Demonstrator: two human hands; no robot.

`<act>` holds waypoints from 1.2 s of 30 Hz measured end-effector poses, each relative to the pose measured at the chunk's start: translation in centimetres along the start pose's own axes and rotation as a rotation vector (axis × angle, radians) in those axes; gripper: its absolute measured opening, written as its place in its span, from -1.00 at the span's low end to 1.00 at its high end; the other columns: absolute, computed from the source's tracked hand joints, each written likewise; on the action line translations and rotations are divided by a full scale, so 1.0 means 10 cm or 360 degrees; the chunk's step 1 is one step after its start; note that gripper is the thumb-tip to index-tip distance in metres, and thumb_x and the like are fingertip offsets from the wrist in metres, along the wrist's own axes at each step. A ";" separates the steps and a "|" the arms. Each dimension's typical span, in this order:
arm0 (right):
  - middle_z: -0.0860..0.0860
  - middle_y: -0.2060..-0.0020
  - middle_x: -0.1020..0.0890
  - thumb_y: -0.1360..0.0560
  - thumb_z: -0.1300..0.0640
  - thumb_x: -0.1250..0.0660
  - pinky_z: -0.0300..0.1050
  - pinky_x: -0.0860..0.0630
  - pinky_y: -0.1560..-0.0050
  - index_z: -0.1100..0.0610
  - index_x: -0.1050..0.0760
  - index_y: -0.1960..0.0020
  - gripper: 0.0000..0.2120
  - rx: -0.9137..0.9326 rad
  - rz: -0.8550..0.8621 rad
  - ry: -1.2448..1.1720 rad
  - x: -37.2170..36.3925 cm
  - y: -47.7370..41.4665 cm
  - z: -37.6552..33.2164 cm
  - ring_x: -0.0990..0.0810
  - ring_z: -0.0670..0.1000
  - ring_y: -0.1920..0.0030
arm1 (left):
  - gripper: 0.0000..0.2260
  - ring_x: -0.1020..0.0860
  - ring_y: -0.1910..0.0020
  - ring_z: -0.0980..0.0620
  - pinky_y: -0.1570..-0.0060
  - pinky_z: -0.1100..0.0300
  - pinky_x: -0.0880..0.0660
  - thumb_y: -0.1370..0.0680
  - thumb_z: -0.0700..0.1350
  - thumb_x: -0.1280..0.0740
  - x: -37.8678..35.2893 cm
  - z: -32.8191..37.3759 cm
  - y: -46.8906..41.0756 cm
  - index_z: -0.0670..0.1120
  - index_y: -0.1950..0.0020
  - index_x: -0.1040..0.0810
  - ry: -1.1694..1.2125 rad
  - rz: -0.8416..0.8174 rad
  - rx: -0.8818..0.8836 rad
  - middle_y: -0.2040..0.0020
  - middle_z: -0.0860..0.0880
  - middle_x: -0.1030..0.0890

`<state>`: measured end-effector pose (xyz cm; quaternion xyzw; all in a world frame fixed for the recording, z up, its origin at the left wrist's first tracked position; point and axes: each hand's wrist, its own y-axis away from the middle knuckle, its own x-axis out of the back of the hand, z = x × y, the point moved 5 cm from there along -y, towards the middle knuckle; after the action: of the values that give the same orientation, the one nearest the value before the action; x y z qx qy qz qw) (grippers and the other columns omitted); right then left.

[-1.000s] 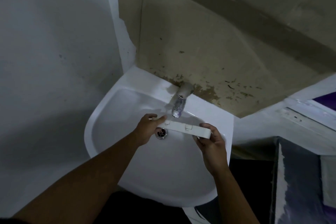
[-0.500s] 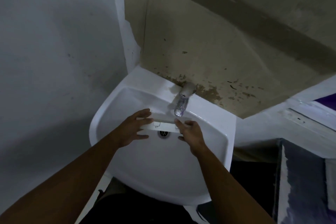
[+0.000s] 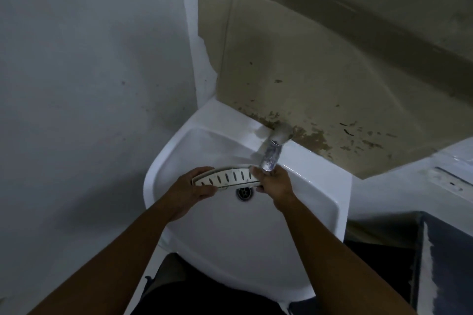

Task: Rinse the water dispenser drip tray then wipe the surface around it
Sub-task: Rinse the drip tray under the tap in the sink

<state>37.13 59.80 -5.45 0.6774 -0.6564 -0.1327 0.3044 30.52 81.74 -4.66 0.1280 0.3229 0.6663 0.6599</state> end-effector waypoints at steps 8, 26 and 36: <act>0.09 0.13 -0.63 -0.58 0.35 -0.24 -0.12 -0.65 0.15 0.12 -0.49 0.03 -0.85 -0.0002 -0.0221 -0.0095 -0.02 -0.04 -0.01 -0.64 0.04 0.13 | -0.58 -0.58 -0.12 -0.08 0.04 0.21 -0.61 -0.42 -0.44 -0.38 0.01 0.01 -0.03 -0.09 -0.20 -0.52 0.0039 0.0075 -0.0011 -0.14 -0.16 -0.58; -0.05 0.14 -0.66 -0.36 0.08 -0.50 -0.37 -0.48 0.26 0.11 -0.55 -0.05 -0.70 0.0246 0.0072 0.0580 0.12 -0.04 0.00 -0.60 -0.19 0.21 | -0.57 -0.60 0.05 0.11 0.17 0.36 -0.57 -0.39 -0.38 -0.44 -0.11 0.01 0.03 0.01 -0.15 -0.55 -0.0370 0.0169 -0.0126 -0.03 0.00 -0.63; 0.03 0.10 -0.71 -0.37 -0.05 -0.48 -0.14 -0.62 0.16 0.14 -0.58 -0.05 -0.65 0.0241 0.0069 0.0739 0.06 -0.04 -0.01 -0.66 -0.06 0.19 | -0.58 -0.61 0.03 0.07 0.21 0.36 -0.55 -0.39 -0.36 -0.44 -0.01 0.07 0.02 -0.04 -0.19 -0.55 -0.0446 0.0191 -0.0164 -0.03 -0.03 -0.64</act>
<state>37.60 59.18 -5.51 0.6963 -0.5913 0.0827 0.3983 30.78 81.85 -3.96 0.2048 0.1849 0.6958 0.6631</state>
